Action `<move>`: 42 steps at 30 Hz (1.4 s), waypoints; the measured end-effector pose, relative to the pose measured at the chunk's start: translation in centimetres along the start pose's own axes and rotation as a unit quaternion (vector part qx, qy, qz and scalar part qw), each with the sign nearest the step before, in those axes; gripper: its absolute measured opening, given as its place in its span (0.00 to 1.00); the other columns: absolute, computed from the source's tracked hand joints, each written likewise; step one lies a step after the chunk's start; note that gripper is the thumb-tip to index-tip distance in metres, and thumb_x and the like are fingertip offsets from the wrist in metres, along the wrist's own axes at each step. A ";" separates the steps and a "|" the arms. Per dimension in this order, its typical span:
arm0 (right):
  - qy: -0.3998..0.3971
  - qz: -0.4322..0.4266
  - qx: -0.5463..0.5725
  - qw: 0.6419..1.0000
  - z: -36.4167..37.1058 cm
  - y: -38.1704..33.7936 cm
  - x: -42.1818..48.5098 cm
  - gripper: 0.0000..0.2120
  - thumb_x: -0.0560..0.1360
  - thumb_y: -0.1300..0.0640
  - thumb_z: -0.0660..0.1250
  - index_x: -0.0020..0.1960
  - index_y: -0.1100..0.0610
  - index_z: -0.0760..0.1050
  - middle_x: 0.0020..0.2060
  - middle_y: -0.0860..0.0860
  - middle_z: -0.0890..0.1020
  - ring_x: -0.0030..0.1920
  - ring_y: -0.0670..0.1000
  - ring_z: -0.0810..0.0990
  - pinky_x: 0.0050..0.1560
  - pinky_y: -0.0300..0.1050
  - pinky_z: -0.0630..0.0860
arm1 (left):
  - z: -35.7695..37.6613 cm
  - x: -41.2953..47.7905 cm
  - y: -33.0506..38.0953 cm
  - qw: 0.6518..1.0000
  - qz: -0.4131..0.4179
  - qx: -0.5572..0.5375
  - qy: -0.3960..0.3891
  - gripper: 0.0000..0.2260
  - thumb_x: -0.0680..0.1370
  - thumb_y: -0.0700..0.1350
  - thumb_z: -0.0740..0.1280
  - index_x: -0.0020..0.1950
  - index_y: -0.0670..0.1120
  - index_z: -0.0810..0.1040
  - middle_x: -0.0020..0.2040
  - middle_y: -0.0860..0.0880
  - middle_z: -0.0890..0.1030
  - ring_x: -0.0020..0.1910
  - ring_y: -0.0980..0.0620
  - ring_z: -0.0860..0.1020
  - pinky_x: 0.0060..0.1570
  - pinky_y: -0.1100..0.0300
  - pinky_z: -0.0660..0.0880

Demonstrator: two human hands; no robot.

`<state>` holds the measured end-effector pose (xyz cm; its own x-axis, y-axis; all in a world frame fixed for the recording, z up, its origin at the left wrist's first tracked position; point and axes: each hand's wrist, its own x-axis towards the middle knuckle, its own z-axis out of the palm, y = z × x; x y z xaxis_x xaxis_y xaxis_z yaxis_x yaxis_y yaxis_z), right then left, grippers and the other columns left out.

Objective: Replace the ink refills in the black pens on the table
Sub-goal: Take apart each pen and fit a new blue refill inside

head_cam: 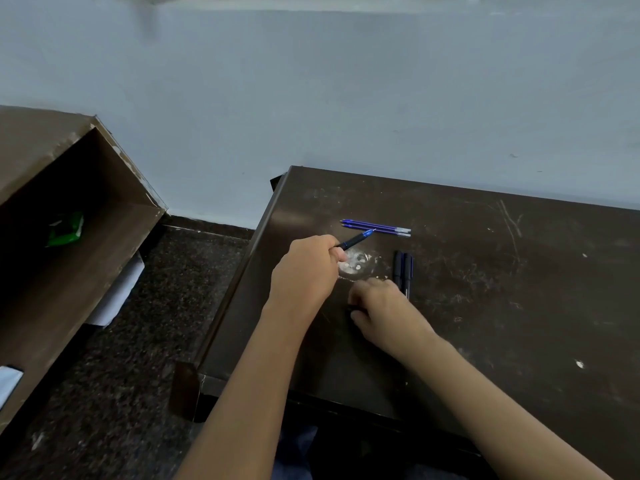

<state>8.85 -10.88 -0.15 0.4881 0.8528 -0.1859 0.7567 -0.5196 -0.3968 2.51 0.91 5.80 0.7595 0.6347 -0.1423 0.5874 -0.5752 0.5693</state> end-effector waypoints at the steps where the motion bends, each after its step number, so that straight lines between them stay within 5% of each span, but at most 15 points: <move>1: 0.036 0.016 0.052 0.998 -0.5 0.2 0.1 0.09 0.76 0.58 0.63 0.56 0.57 0.74 0.54 0.55 0.76 0.55 0.56 0.75 0.57 0.50 0.73 | 0.0 0.0 0.0 1.000 -0.002 0.001 -0.004 0.13 0.81 0.43 0.56 0.53 0.46 0.80 0.48 0.48 0.82 0.47 0.49 0.79 0.50 0.53 0.76; 5: 0.187 0.097 0.235 0.949 -3.4 1.7 0.4 0.06 0.74 0.62 0.64 0.50 0.57 0.75 0.46 0.55 0.78 0.46 0.55 0.78 0.52 0.50 0.75 | -0.1 0.2 0.1 1.000 0.007 0.016 -0.018 0.13 0.81 0.42 0.55 0.56 0.46 0.79 0.49 0.48 0.82 0.45 0.52 0.77 0.47 0.57 0.74; 9: 0.200 0.150 0.387 0.888 -5.5 3.2 0.4 0.09 0.74 0.63 0.64 0.47 0.52 0.79 0.42 0.49 0.81 0.43 0.51 0.80 0.49 0.48 0.76 | 0.1 0.0 0.1 1.000 0.018 0.013 -0.009 0.13 0.82 0.44 0.55 0.55 0.47 0.80 0.48 0.47 0.82 0.46 0.50 0.79 0.44 0.59 0.73; 13: 0.206 0.139 0.434 0.866 -6.2 3.8 -0.1 0.10 0.75 0.64 0.64 0.48 0.52 0.81 0.39 0.47 0.81 0.40 0.47 0.79 0.44 0.39 0.75 | 0.3 0.1 0.2 1.000 0.020 0.009 -0.010 0.13 0.81 0.44 0.56 0.53 0.47 0.80 0.46 0.49 0.82 0.44 0.52 0.78 0.43 0.59 0.73; 19: 0.190 0.104 0.396 0.892 -6.6 4.0 -0.4 0.09 0.74 0.63 0.66 0.48 0.52 0.82 0.43 0.47 0.84 0.43 0.46 0.78 0.48 0.42 0.76 | 0.8 -0.1 0.8 0.998 0.040 0.028 -0.040 0.11 0.81 0.44 0.58 0.53 0.48 0.80 0.41 0.52 0.77 0.39 0.53 0.75 0.40 0.60 0.69; 22: 0.156 0.075 0.346 0.922 -6.5 3.9 -0.5 0.09 0.74 0.62 0.67 0.47 0.50 0.82 0.43 0.44 0.83 0.44 0.44 0.79 0.48 0.40 0.75 | 1.0 -0.2 1.4 0.996 0.039 0.035 -0.078 0.12 0.80 0.45 0.58 0.56 0.49 0.80 0.47 0.49 0.81 0.44 0.51 0.77 0.45 0.56 0.74; 28: 0.213 0.101 0.348 0.907 -7.0 5.1 -0.5 0.09 0.74 0.62 0.66 0.46 0.49 0.82 0.45 0.47 0.84 0.47 0.51 0.80 0.47 0.43 0.76 | 1.0 -0.1 1.4 0.997 0.032 -0.006 -0.065 0.12 0.80 0.44 0.57 0.52 0.49 0.81 0.44 0.51 0.81 0.43 0.54 0.77 0.44 0.59 0.72; 42: 0.195 0.101 0.304 0.927 -7.7 6.1 -1.4 0.08 0.74 0.61 0.67 0.47 0.49 0.82 0.44 0.44 0.82 0.41 0.43 0.75 0.40 0.36 0.68 | 1.6 -0.1 2.1 0.996 0.039 -0.032 -0.077 0.11 0.80 0.44 0.58 0.50 0.50 0.81 0.44 0.49 0.82 0.46 0.52 0.79 0.50 0.55 0.75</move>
<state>16.10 -15.65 4.64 0.8028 0.5959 -0.0202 0.3048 -0.4393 -0.8451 4.13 -1.21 5.68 0.8384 0.5006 -0.2155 0.5103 -0.5822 0.6329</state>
